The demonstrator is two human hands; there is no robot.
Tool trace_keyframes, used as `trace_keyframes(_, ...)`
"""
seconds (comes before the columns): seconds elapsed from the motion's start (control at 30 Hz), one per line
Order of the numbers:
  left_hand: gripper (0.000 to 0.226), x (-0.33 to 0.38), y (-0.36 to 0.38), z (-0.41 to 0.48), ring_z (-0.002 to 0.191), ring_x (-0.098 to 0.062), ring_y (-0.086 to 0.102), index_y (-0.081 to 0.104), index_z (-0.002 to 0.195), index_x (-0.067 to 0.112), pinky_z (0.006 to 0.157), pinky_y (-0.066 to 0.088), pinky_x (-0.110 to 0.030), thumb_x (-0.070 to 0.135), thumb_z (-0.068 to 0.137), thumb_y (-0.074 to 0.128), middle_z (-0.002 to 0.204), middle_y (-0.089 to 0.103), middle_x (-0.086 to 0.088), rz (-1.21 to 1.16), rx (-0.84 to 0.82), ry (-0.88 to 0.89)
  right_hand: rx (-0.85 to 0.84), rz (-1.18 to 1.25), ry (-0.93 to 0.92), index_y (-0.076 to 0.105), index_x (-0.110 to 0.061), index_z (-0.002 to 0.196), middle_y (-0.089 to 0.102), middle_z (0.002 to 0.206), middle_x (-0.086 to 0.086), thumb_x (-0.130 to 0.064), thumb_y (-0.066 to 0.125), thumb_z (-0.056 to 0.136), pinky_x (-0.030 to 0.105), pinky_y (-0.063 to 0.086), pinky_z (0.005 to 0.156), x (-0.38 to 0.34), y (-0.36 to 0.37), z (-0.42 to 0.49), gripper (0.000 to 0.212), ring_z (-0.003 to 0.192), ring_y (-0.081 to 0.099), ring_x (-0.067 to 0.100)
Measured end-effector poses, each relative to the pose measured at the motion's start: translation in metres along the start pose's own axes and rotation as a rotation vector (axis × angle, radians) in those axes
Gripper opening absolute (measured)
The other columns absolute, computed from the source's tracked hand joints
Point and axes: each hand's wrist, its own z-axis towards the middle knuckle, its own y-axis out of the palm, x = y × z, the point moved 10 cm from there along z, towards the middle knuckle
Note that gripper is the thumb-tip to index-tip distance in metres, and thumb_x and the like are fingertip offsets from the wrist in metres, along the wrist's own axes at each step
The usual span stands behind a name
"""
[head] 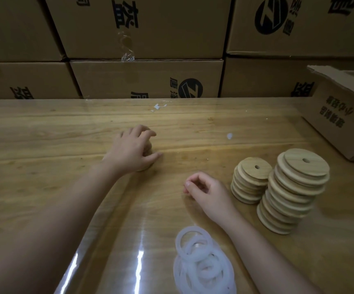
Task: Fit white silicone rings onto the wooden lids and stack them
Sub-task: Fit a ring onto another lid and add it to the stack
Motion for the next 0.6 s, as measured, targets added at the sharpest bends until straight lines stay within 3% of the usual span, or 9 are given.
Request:
trace_keyframes(0.13, 0.035, 0.066, -0.033, -0.003, 0.116, -0.017, 0.047, 0.060, 0.112, 0.019, 0.094, 0.039, -0.036, 0.043, 0.088, 0.055, 0.122, 0.053, 0.000, -0.280, 0.168, 0.108, 0.014, -0.007, -0.005, 0.062, -0.025, 0.073, 0.067, 0.072, -0.006, -0.019, 0.060, 0.087, 0.019, 0.047, 0.068, -0.001, -0.001, 0.001, 0.016, 0.071, 0.062, 0.009)
trace_keyframes(0.23, 0.015, 0.121, -0.026, -0.002, 0.095, -0.009, 0.056, 0.062, 0.095, 0.023, 0.083, 0.047, -0.032, 0.036, 0.089, 0.057, 0.104, 0.060, 0.006, -0.595, 0.066, 0.102, 0.031, -0.039, 0.013, 0.059, -0.025, 0.069, 0.064, 0.067, -0.003, -0.019, 0.060, 0.087, 0.027, 0.045, 0.067, -0.001, -0.004, 0.002, 0.019, 0.072, 0.062, 0.016)
trace_keyframes(0.3, 0.012, 0.152, -0.011, 0.001, 0.084, -0.007, 0.056, 0.060, 0.090, 0.024, 0.078, 0.047, -0.030, 0.036, 0.088, 0.059, 0.093, 0.060, 0.010, -0.716, -0.031, 0.040, 0.031, -0.156, 0.016, 0.059, -0.028, 0.070, 0.064, 0.070, -0.007, -0.018, 0.055, 0.089, 0.019, 0.038, 0.062, -0.001, -0.005, 0.002, 0.022, 0.080, 0.063, 0.017)
trace_keyframes(0.37, 0.024, 0.169, 0.009, 0.003, 0.080, -0.008, 0.055, 0.061, 0.089, 0.022, 0.072, 0.046, -0.028, 0.046, 0.085, 0.061, 0.083, 0.059, 0.011, -0.824, -0.135, -0.079, -0.021, -0.508, -0.027, 0.062, -0.018, 0.099, 0.066, 0.100, 0.008, -0.017, 0.043, 0.094, 0.015, 0.029, 0.069, -0.004, 0.001, 0.004, 0.019, 0.104, 0.056, 0.025)
trace_keyframes(0.43, 0.043, 0.175, 0.028, 0.003, 0.084, -0.013, 0.057, 0.061, 0.093, 0.023, 0.073, 0.047, -0.030, 0.063, 0.076, 0.060, 0.085, 0.061, 0.009, -0.849, -0.240, -0.196, -0.084, -0.819, -0.028, 0.040, -0.006, 0.133, 0.045, 0.135, 0.019, -0.017, 0.028, 0.100, 0.020, 0.021, 0.094, 0.000, 0.006, 0.003, 0.037, 0.126, 0.037, 0.029)
trace_keyframes(0.5, 0.056, 0.179, 0.036, 0.003, 0.093, -0.017, 0.059, 0.061, 0.100, 0.024, 0.083, 0.049, -0.036, 0.071, 0.070, 0.059, 0.096, 0.063, 0.004, -0.754, -0.301, -0.216, -0.142, -1.062, -0.001, 0.024, -0.001, 0.140, 0.031, 0.143, 0.021, -0.016, 0.021, 0.102, 0.032, 0.015, 0.107, 0.003, 0.008, 0.000, 0.041, 0.132, 0.026, 0.031)
trace_keyframes(0.6, 0.057, 0.178, 0.040, 0.004, 0.095, -0.017, 0.058, 0.062, 0.101, 0.022, 0.087, 0.049, -0.038, 0.070, 0.070, 0.061, 0.098, 0.063, 0.004, -0.714, -0.347, -0.228, -0.172, -1.099, 0.013, 0.027, 0.000, 0.138, 0.035, 0.139, 0.022, -0.016, 0.024, 0.101, 0.033, 0.019, 0.107, 0.001, 0.011, -0.002, 0.040, 0.129, 0.031, 0.031)
